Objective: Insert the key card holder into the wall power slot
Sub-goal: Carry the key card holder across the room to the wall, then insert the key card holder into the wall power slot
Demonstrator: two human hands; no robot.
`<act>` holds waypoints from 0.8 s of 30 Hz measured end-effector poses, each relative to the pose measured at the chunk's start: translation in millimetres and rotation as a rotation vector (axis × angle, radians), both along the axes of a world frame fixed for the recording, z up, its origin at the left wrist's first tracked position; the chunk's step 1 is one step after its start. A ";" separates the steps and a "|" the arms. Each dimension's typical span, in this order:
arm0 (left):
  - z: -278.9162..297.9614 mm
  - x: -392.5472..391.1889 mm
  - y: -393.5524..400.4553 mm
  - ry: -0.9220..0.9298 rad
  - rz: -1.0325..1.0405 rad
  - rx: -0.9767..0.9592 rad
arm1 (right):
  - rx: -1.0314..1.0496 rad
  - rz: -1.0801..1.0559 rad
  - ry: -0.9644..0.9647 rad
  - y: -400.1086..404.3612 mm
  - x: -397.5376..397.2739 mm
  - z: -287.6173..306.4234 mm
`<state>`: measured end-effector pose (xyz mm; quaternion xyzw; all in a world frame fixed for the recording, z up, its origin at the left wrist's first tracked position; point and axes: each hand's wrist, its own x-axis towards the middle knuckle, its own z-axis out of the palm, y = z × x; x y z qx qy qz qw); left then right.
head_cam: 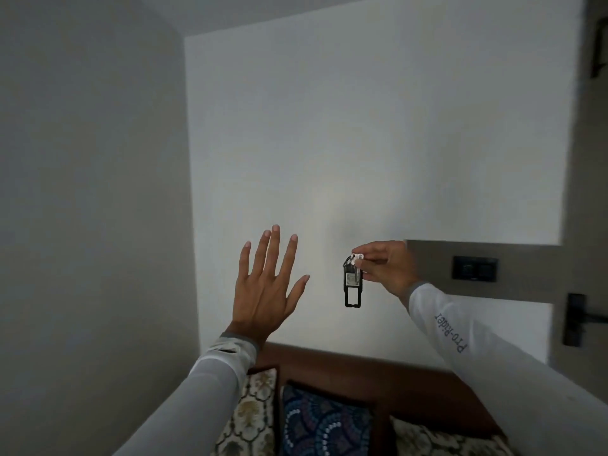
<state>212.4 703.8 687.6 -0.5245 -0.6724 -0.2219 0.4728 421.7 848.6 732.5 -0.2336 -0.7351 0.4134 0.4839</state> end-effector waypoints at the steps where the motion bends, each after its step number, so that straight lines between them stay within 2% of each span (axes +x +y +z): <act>1: -0.8 13.0 17.0 -0.001 -0.024 -0.007 | -0.005 -0.016 -0.002 12.5 17.6 -1.0; 10: -7.8 114.9 172.1 0.014 -0.244 -0.028 | 0.004 -0.281 0.051 106.3 130.1 -12.4; 24: -19.9 184.9 418.4 -0.019 -0.394 -0.033 | -0.082 -0.431 0.137 304.1 226.3 -24.3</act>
